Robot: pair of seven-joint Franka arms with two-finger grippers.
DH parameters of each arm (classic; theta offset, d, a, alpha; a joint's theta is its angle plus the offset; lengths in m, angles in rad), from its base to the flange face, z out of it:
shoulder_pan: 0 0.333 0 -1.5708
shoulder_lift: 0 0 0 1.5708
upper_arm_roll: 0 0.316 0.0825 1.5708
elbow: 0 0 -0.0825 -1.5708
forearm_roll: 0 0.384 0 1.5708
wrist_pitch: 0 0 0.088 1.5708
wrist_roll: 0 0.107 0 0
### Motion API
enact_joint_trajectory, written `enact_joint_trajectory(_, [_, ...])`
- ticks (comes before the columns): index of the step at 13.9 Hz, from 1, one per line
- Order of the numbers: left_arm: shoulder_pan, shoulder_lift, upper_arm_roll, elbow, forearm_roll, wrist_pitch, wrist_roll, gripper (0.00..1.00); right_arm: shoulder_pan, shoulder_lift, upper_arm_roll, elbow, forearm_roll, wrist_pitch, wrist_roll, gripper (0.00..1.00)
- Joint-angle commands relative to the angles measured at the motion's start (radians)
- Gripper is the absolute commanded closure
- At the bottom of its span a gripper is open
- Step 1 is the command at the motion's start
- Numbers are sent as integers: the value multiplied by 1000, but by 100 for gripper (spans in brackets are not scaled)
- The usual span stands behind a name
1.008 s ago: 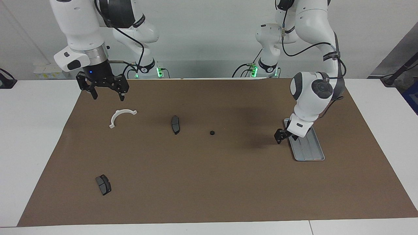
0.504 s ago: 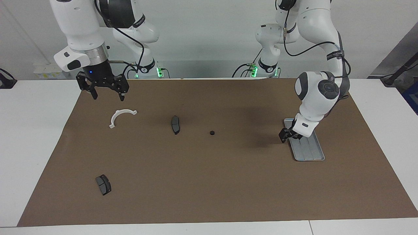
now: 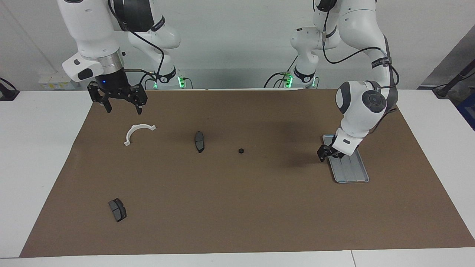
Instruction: Place bearing gear from tray to pile
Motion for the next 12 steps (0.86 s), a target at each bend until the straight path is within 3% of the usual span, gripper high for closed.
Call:
enact_joint_trajectory(1, [37, -31, -3, -29, 0, -13, 66, 11, 2, -2, 5, 5, 21, -22, 3, 0])
enact_joint_trajectory(3, [60, -31, -3, -29, 1, -15, 106, 11, 13, -2, 25, 4, 29, -16, 17, 0])
enact_joint_trajectory(6, [78, -31, -3, -31, 1, -10, 134, 11, 6, 2, 23, 4, 189, 21, 60, 0])
enact_joint_trajectory(8, [86, -31, -3, -31, 0, -12, 165, 11, 24, 1, 28, 4, 210, 12, 62, 0])
enact_joint_trajectory(12, [116, -33, -3, -40, 0, -4, 214, 11, 158, -5, 28, -28, 213, 81, 244, 0])
